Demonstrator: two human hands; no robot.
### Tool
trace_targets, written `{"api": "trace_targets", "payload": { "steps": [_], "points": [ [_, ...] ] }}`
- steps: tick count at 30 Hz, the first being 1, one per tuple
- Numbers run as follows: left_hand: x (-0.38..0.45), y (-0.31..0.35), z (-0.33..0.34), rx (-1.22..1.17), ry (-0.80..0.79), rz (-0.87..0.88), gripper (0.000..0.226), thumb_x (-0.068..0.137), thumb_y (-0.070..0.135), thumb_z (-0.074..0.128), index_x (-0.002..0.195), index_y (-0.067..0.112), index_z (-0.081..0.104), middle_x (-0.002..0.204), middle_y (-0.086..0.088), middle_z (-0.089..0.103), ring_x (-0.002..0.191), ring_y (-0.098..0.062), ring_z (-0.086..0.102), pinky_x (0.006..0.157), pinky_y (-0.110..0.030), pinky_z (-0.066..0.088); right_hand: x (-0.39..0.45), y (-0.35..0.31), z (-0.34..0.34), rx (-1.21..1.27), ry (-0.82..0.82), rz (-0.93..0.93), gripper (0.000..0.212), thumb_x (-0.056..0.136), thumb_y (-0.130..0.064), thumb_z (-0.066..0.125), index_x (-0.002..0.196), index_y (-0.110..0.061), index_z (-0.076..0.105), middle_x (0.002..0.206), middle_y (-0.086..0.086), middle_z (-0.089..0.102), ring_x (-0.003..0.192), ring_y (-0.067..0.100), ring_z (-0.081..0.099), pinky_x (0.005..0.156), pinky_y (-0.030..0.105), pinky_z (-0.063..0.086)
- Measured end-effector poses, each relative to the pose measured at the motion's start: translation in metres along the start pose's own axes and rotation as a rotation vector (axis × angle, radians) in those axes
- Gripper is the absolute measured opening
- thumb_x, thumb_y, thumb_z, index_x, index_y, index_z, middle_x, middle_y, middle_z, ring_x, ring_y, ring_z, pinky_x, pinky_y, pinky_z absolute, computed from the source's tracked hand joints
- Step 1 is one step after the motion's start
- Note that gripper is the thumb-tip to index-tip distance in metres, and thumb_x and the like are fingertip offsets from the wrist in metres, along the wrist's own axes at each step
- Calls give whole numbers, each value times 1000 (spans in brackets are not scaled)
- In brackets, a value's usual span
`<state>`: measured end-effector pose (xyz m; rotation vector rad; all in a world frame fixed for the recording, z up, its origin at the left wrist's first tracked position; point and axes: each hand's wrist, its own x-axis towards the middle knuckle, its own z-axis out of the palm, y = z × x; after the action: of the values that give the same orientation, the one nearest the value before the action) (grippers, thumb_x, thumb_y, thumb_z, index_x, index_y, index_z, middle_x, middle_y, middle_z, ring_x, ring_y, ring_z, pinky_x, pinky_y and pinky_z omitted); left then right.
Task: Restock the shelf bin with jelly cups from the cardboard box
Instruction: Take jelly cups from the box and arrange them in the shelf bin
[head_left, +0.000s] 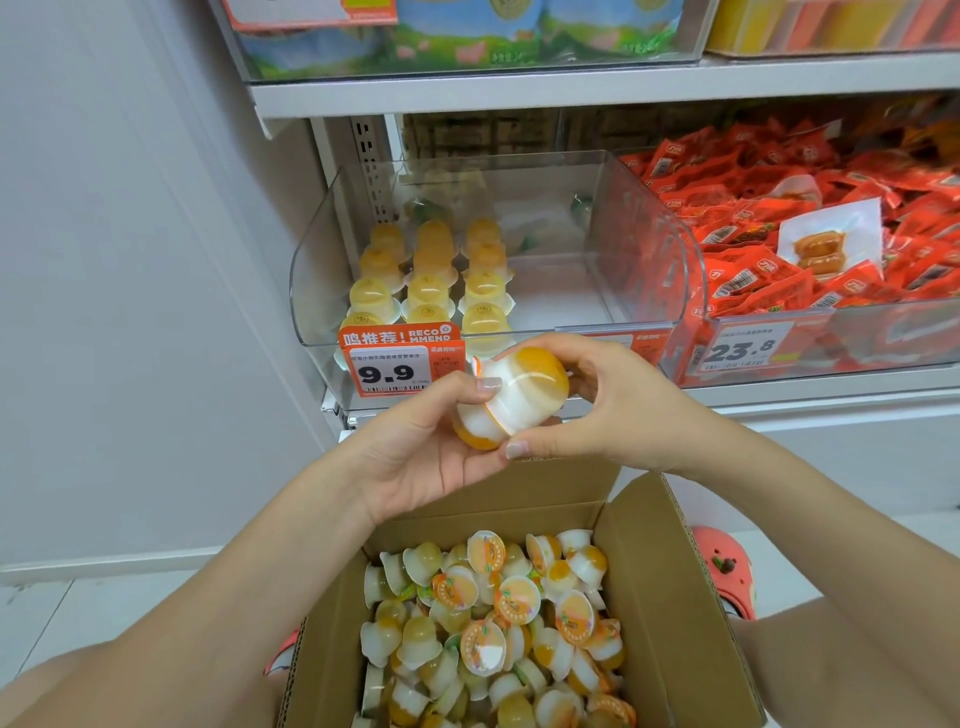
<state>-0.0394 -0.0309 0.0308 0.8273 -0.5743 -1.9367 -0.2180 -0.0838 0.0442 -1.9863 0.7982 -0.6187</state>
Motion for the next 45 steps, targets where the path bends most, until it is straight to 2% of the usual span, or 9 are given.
{"api": "trace_targets", "payload": {
  "steps": [6,11,14,17,25,29,37,43,45],
  "points": [
    [-3,10,0,109,-83,-56,76,56,35,89,122,9,61,121,-20,63,107,-36,65,79,-46,57,3,-5,-15,61,78,24,47,59,-25,89,101,-18,68,96,1,73,91,16,68,86,35,55],
    [-2,27,-15,1061,413,199,27,80,37,71,95,15,67,96,-2,73,80,-11,72,82,-34,57,53,-8,-63,-163,460,119,35,66,-31,84,93,-16,70,85,-3,68,75,9,60,68,23,46],
    [3,33,-36,1646,539,207,23,82,44,68,81,21,65,75,6,68,69,-11,68,69,-33,56,110,2,-83,-517,468,219,41,67,-41,80,83,-7,64,78,4,58,75,22,57,58,29,36],
    [7,39,-44,2062,642,184,29,84,57,55,96,32,63,89,17,65,87,-6,63,72,-29,54,160,26,-87,-621,395,338,36,73,-37,75,88,-7,63,84,9,59,90,29,63,64,26,37],
    [21,48,-47,2098,649,214,33,88,56,46,90,32,69,80,16,68,78,-4,61,68,-25,53,228,96,-79,-608,215,369,29,75,-26,72,95,-6,66,94,9,65,94,27,63,64,25,39],
    [26,51,-46,2191,702,211,47,88,61,40,80,25,68,67,9,65,65,-7,59,60,-23,51,239,118,-83,-400,319,338,65,52,-35,84,107,-12,57,99,1,63,95,20,63,69,25,43],
    [25,48,-45,2137,710,250,45,88,61,42,78,26,68,66,10,65,66,-7,59,62,-24,51,233,124,-82,-257,356,309,63,67,-17,84,120,-13,51,106,-4,56,98,15,55,78,22,40],
    [23,46,-49,2096,699,284,40,89,56,43,69,26,62,64,11,63,65,-7,58,59,-23,48,227,124,-84,-97,365,337,64,73,-5,79,127,-11,46,108,-1,53,99,16,52,65,18,47],
    [23,46,-50,2106,693,295,40,89,56,43,67,27,59,64,11,63,65,-7,58,59,-23,48,227,126,-85,-26,353,352,64,73,0,77,128,-11,46,110,1,53,104,18,54,77,29,54]
  ]
}}
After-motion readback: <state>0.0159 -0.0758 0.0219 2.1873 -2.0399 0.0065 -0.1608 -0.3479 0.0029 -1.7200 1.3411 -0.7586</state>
